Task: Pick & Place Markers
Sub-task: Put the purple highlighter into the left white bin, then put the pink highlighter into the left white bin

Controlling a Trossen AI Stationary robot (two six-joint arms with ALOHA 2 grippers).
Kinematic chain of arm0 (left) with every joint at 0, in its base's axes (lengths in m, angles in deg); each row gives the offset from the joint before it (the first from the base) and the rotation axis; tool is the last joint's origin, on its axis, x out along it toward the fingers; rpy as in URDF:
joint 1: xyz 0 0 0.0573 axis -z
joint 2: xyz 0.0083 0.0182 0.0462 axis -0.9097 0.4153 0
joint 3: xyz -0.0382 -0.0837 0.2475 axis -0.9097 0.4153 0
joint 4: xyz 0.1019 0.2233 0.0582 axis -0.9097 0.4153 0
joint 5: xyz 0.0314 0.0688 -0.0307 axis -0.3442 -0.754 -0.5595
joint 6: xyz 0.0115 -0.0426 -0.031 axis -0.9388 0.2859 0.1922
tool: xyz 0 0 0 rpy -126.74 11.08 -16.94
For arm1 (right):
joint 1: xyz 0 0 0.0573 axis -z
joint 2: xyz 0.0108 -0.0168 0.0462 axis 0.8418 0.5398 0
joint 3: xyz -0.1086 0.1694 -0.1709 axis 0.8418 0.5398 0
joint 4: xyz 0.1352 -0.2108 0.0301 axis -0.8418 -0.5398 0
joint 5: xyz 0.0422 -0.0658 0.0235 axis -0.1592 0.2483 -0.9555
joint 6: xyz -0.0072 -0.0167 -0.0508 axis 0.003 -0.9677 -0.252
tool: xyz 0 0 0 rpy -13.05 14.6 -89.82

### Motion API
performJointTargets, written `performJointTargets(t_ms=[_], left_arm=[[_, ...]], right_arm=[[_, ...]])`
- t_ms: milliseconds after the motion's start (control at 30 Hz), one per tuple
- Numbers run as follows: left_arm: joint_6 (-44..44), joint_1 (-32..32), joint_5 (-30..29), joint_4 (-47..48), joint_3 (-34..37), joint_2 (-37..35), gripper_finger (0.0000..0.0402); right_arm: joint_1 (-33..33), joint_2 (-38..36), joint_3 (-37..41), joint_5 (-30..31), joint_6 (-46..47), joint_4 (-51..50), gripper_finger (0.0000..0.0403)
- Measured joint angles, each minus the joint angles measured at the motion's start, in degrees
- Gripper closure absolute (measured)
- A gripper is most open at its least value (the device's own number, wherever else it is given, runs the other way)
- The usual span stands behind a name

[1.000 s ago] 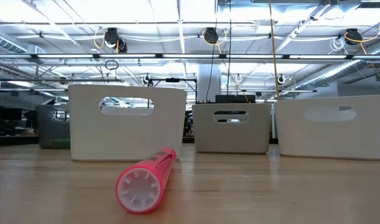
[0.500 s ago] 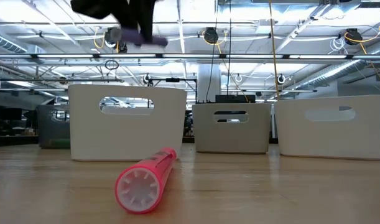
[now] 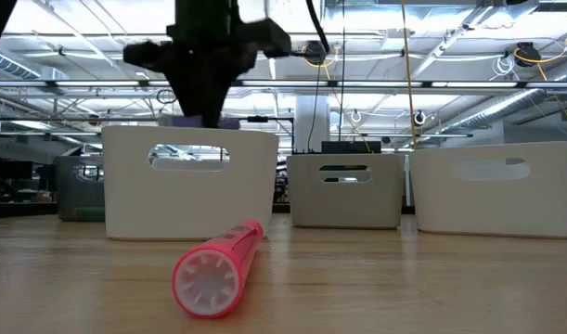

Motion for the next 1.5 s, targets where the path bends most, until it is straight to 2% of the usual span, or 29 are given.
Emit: performJointTargets(t_ms=[167,400,500,600,800,933,1300,1500], left_arm=[[-1.8,-0.5,0.4,-0.2,0.0,1.3,0.0330],[-2.9,-0.5,2.5,0.6,0.0,0.9,0.0205],[-5.0,-0.5,4.3,0.6,0.0,0.7,0.0171],[-8.4,0.1,7.4,-1.1,0.0,0.4,0.0154],[-12.8,4.0,10.6,-11.5,0.0,-0.5,0.0152],[-12.4,7.6,10.8,-17.4,-0.1,-0.8,0.0162],[-6.4,18.8,1.7,-31.6,-0.1,2.0,0.0170],[0.8,19.5,2.0,-32.3,-0.1,6.8,0.0170]], right_arm=[[0.0,0.0,0.0,0.0,0.0,0.6,0.0275],[0.0,0.0,0.0,0.0,0.0,0.8,0.0275],[0.0,0.0,0.0,0.0,0.0,0.8,0.0275],[0.0,0.0,0.0,0.0,0.0,0.8,0.0275],[0.0,0.0,0.0,0.0,0.0,0.8,0.0275],[0.0,0.0,0.0,0.0,0.0,0.7,0.0275],[0.0,0.0,0.0,0.0,0.9,0.8,0.0275],[0.0,0.0,0.0,0.0,0.9,0.9,0.0275]])
